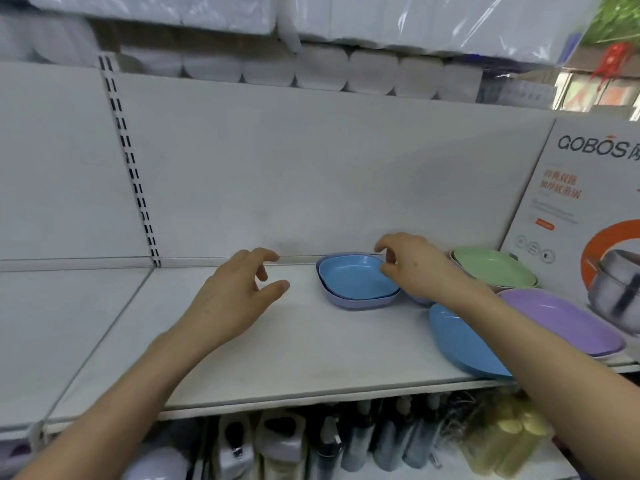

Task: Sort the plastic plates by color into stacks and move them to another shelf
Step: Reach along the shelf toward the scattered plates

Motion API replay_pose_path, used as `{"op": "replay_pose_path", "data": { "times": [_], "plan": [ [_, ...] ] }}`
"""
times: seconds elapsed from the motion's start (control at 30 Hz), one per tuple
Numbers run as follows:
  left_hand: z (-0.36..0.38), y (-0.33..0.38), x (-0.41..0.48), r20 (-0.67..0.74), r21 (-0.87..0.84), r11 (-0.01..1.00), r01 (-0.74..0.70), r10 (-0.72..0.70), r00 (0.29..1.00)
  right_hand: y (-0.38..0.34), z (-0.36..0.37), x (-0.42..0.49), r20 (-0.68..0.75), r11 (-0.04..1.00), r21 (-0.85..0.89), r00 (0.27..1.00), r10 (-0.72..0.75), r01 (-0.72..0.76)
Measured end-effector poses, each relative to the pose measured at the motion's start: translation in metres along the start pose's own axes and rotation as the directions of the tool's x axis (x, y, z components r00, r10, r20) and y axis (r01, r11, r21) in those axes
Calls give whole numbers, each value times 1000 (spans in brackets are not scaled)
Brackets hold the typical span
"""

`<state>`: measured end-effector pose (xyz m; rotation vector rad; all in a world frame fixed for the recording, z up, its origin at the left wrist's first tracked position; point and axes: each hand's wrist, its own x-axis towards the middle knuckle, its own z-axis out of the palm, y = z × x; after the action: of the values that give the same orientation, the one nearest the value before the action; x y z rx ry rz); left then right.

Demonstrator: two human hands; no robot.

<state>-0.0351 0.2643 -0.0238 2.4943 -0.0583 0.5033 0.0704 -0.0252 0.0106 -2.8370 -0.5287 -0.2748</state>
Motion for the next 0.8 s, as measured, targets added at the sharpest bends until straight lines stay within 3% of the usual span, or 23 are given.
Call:
{"op": "replay_pose_path", "data": {
  "times": [0.2, 0.57, 0.8],
  "plan": [
    [1, 2, -4, -22, 3, 998, 61, -61, 998, 9, 8, 22, 132, 995, -91, 991, -25, 38],
    [3, 10, -11, -99, 7, 991, 133, -131, 986, 9, 22, 46, 132, 995, 45, 987, -90, 85],
    [1, 7, -13, -140, 5, 986, 166, -164, 976, 19, 18, 47, 153, 992, -99, 986, -61, 77]
  ]
}}
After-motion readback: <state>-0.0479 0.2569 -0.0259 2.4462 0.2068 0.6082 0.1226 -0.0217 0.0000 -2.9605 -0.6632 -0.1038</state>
